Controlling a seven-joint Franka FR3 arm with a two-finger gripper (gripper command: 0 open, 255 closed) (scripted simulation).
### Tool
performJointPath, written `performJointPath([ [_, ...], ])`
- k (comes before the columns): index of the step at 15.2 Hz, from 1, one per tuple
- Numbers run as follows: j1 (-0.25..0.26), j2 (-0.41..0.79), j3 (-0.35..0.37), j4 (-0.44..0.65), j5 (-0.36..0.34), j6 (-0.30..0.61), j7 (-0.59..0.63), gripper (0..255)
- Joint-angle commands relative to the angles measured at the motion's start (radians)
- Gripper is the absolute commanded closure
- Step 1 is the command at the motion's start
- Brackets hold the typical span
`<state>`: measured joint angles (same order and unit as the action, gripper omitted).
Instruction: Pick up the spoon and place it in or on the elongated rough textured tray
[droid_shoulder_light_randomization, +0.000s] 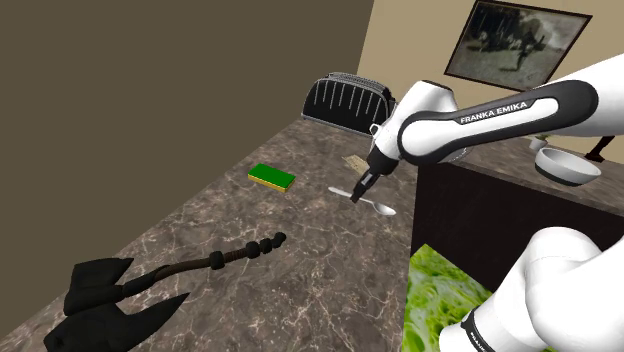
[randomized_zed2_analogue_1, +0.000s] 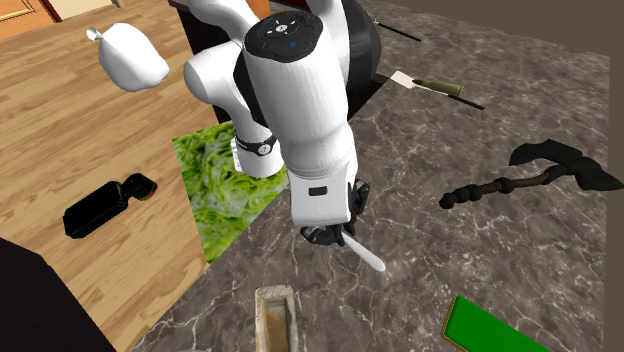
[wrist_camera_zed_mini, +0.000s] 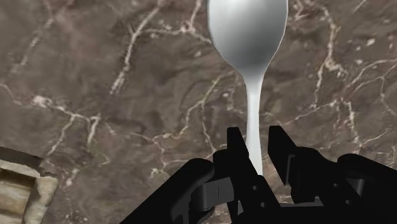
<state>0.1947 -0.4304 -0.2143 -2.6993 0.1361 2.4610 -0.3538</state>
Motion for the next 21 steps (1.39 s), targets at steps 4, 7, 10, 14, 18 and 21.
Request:
performJointPath([
  [4,-0.012,-0.049,0.013,0.038,-0.019,-0.086,0.024,255],
  [7,-0.017,-0.071,0.018,0.063,-0.027,-0.133,0.036,255],
  [10,-0.021,-0.09,0.024,0.09,-0.033,-0.179,0.046,255],
  [14,-0.024,-0.107,0.028,0.121,-0.038,-0.226,0.056,255],
  [18,-0.036,0.001,-0.051,0.227,-0.035,-0.235,-0.041,255],
  [21,-0.04,0.088,-0.108,0.318,-0.019,-0.25,-0.114,255],
])
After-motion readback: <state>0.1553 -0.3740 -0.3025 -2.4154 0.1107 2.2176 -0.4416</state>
